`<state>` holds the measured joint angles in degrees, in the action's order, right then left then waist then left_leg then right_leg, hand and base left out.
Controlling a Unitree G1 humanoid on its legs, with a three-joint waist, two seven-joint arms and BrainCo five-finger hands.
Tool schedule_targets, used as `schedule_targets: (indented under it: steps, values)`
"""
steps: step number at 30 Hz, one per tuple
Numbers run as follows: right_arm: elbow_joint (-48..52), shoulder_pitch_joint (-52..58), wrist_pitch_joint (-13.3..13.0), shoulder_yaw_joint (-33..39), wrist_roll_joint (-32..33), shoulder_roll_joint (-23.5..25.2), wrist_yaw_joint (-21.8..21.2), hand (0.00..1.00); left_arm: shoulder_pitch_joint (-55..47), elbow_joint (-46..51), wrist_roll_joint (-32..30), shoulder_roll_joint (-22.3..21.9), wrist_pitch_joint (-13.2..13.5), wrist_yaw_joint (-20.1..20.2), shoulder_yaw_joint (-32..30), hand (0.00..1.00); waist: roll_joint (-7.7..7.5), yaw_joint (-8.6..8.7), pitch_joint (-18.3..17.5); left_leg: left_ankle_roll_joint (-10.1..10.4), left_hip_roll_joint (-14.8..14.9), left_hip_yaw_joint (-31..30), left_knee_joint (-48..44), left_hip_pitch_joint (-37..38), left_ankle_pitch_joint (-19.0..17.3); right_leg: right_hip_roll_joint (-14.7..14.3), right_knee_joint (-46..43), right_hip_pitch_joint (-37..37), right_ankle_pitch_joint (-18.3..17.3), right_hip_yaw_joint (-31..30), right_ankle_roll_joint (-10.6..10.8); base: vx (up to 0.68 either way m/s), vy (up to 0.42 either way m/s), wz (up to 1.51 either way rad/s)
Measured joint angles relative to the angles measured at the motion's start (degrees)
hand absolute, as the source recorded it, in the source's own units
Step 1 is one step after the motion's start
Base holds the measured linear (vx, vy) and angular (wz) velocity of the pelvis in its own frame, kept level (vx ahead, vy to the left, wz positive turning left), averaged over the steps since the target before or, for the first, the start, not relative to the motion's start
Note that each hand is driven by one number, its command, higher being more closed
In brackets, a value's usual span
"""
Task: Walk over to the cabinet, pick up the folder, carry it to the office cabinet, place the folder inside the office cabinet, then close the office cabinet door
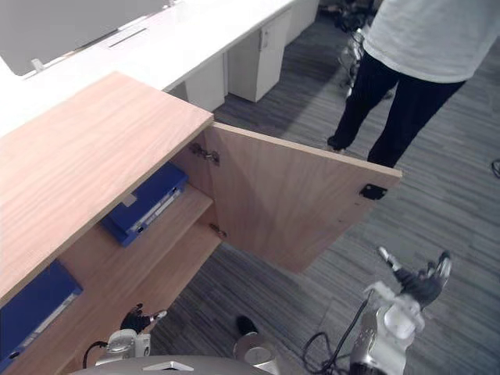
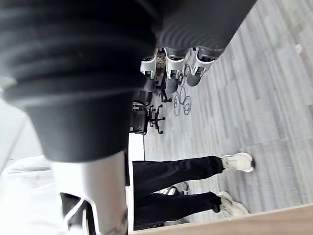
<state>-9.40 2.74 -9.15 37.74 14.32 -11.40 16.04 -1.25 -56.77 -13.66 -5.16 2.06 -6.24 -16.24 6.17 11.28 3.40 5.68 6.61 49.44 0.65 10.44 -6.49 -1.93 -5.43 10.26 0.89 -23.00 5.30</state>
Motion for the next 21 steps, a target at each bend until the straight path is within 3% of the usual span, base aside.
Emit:
schedule_targets:
  steps: [3,12,21]
  values:
    - [-0.12,-2.46,-0.48,-4.63,0.11,-5.12,-2.15,0.00,-0.17,0.00,-0.16,0.16,0.91,0.84,2.62,0.00,1.14,0.26,0.71,0.22,0.35,1.13,-0.53,-0.65,-0.22,-0.81,-0.66,1.45,0.00,-1.28,0.01,0.03,-0.070,-0.28]
    - [-3.74,-5.34,-0.64,-15.05,1.70,-15.48,-9.83,0.00,-0.99,-0.09,-0.07,0.78,2.22,1.69,9.74,0.00,1.37,0.24,1.20,0.33,0.55,1.88,-1.40,-2.64,-0.31,-1.19,-1.51,3.85,0.19,-2.20,0.19,-0.03,-0.062,-0.05]
    - [-11.02,-6.20,-0.64,-19.43,1.00,-20.54,-11.69,0.00,-2.93,-0.62,-0.15,1.35,3.18,1.69,12.49,0.00,2.12,0.38,1.39,-0.44,-0.35,-4.54,-1.81,-5.30,0.29,2.29,0.87,2.49,1.20,3.04,0.61,-0.06,-0.045,0.33]
